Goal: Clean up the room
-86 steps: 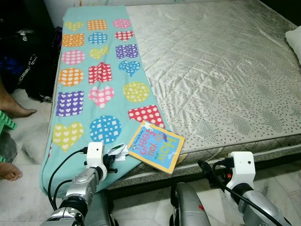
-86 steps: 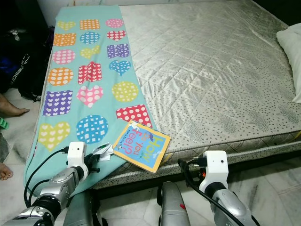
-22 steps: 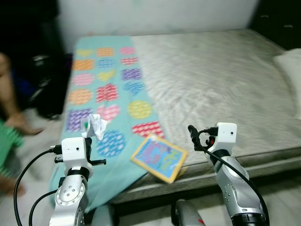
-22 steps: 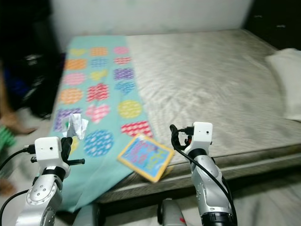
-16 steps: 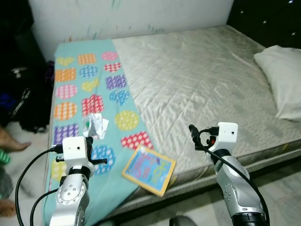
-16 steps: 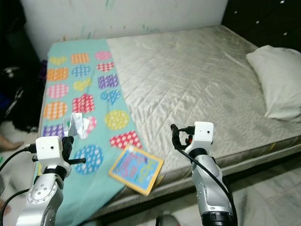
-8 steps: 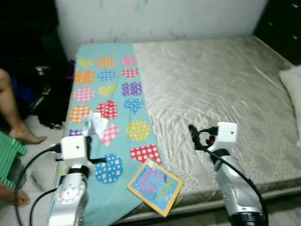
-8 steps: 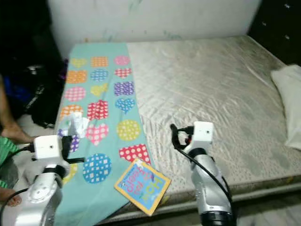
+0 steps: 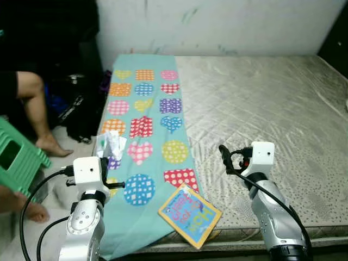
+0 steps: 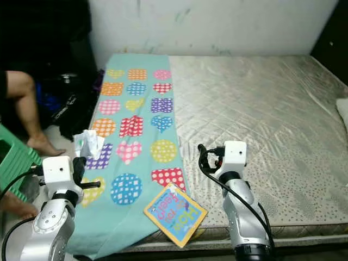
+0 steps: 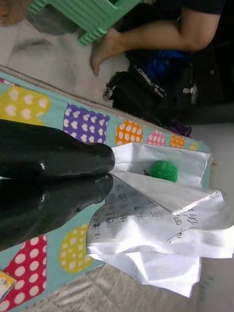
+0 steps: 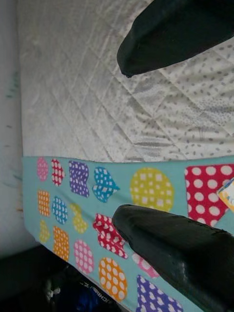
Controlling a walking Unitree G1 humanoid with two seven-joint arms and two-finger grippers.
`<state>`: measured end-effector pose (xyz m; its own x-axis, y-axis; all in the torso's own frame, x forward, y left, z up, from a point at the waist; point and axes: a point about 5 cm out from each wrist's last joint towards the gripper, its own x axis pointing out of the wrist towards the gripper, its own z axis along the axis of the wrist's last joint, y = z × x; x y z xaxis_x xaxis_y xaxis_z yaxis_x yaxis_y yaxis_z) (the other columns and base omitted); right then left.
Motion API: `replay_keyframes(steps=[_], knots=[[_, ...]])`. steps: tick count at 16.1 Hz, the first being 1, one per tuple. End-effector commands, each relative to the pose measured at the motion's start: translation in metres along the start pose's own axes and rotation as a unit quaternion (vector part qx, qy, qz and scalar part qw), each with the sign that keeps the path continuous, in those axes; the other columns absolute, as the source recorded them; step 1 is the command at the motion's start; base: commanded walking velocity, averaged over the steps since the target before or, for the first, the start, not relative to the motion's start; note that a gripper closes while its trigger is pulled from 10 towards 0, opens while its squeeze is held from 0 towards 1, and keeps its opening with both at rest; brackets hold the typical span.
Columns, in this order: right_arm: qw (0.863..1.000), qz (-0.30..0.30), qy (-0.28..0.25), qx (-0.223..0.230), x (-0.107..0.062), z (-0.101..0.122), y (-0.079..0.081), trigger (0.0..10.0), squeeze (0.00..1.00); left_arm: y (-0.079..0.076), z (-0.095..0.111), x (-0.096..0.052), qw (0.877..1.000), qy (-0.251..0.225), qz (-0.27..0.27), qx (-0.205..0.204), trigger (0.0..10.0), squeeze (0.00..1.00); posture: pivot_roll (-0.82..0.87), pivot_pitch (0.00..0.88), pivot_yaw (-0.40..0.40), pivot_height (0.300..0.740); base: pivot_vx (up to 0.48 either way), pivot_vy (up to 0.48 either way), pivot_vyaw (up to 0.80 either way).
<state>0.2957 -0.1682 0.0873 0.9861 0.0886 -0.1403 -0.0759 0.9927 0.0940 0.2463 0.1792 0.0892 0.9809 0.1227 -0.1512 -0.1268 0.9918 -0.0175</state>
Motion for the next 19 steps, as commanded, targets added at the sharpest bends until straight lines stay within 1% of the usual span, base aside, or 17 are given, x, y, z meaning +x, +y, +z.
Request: replay_keyframes(steps=[1,10,14,19], knots=[[1.000,0.010,0.000,-0.007,0.002,0.000,0.003,10.0,0.00,0.001,-0.003,0.001,1.000,0.008,0.002,0.003,0.0,0.00,-0.11,0.000,-0.002,0.740,0.000,0.000,0.80],[1.000,0.025,-0.004,-0.016,0.004,0.001,0.008,10.0,0.00,0.000,-0.002,0.003,1.000,0.005,0.004,0.000,0.0,0.00,-0.11,0.000,-0.004,0.740,0.000,0.000,0.80],[0.999,0.040,-0.005,-0.029,0.005,0.000,0.013,10.0,0.00,-0.001,-0.003,0.003,1.000,0.006,0.006,-0.001,0.0,0.00,-0.11,0.000,-0.004,0.740,0.000,0.000,0.80],[0.999,0.044,-0.005,-0.023,0.004,0.000,0.014,10.0,0.00,-0.002,-0.003,0.004,1.000,0.006,0.004,-0.002,0.0,0.00,-0.11,0.000,-0.002,0.740,0.000,0.000,0.80]])
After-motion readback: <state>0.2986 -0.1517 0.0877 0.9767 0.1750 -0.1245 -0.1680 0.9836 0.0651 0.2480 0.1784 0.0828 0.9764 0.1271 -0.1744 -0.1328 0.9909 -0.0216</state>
